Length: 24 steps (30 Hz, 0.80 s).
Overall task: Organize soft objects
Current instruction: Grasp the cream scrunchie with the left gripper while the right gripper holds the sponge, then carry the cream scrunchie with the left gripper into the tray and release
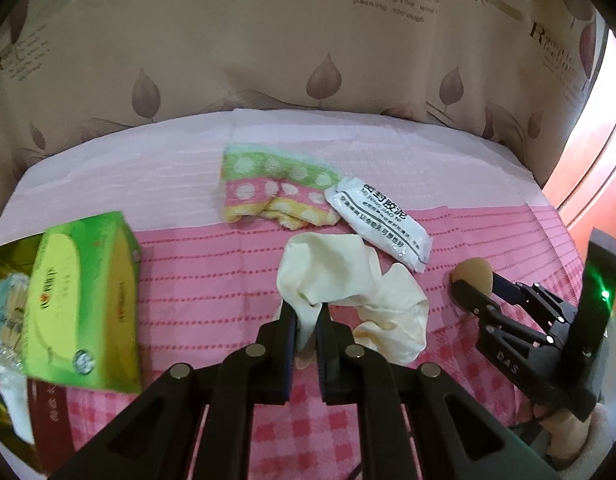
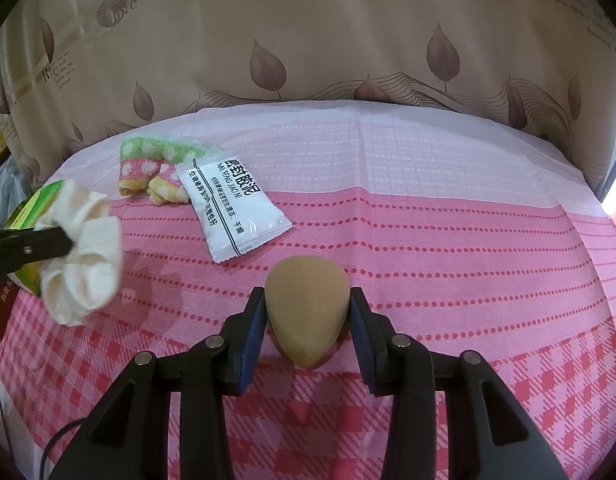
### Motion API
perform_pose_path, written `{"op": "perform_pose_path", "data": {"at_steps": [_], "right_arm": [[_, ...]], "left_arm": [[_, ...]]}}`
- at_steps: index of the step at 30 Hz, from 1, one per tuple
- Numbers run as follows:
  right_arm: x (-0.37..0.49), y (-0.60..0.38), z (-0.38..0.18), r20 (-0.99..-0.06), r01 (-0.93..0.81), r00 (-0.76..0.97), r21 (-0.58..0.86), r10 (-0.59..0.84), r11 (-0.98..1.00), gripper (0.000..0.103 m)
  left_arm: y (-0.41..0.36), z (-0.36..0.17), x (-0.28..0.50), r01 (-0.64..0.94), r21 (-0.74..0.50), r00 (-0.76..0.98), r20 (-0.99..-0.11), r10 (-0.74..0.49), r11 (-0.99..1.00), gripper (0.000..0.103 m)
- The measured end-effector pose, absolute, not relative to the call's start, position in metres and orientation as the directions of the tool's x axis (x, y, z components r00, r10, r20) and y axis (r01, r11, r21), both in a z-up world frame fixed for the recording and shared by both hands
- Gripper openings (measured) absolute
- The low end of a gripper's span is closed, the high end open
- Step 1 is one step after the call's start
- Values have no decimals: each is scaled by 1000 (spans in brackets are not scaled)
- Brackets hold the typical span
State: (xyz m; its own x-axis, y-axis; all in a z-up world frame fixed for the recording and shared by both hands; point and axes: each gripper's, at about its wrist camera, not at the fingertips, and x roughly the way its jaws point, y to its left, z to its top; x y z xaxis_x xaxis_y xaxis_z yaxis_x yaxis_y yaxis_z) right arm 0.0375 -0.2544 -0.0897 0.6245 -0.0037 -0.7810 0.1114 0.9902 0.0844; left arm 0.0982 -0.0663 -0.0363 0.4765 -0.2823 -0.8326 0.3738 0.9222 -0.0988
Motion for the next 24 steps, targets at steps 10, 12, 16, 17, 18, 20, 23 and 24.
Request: {"op": "perform_pose_path", "data": {"at_steps": [10,12,16,17,18,20,23,24], "right_arm": [[37,-254,-90,-781,112,624,85,-4,990,38],[37,-254,-89,-781,112,624,84,-4,990,38],[38,-254,-89,-782,112,624,83,-5,990,38],[38,-254,-89,-782,112,624,82,-6,990,38],[38,-254,-89,-782,112,624,81,-6,990,38],[39,-255,-90,-782,111,623,81,-6,991,38],[39,-255,-90,-782,111,623,81,-6,990,38],[39,-255,-90,-782,112,623,82,-6,990,38]], "left_arm": [[-29,-2,83,327,-96,531,-804,-266,940,8],[-20,3,82,310,-92,543,-800,-256,946,8],[2,11,82,266,-78,566,-794,-222,961,8],[6,13,82,258,-79,568,-794,-218,963,8],[11,14,83,248,-78,571,-793,-211,966,8],[24,17,84,222,-69,582,-791,-189,973,8],[44,22,88,179,-52,600,-786,-150,983,8],[52,25,89,164,-49,606,-783,-140,985,8]]}}
